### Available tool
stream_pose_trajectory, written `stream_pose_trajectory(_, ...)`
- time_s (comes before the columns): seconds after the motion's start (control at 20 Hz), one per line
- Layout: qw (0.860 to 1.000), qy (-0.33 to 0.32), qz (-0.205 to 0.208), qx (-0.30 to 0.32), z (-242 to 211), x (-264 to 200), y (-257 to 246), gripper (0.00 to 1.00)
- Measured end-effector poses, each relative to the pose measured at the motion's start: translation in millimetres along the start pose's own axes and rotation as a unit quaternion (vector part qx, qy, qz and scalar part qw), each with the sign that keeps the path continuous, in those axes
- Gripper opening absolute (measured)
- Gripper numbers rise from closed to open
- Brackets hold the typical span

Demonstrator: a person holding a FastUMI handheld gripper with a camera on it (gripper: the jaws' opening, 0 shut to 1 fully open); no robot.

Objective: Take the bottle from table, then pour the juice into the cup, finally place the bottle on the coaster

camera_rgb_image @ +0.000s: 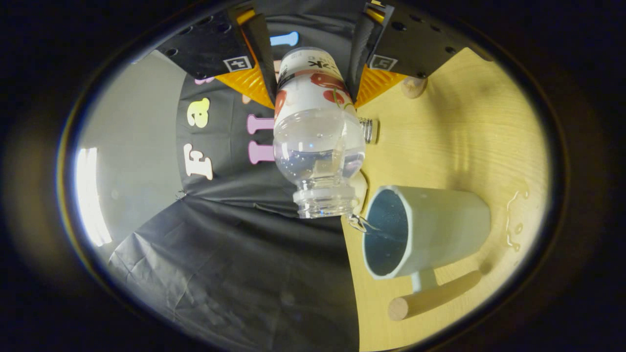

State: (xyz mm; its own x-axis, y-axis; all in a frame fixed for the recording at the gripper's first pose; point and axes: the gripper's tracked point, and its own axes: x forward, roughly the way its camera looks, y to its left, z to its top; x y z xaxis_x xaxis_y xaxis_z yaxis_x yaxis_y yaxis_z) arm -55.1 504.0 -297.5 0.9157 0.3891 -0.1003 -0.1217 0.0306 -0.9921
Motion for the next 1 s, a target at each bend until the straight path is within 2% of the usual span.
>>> stream_pose_trajectory(1.0,1.0,-0.002,-0.013,-0.028,2.9,4.2,-9.6,0.72)
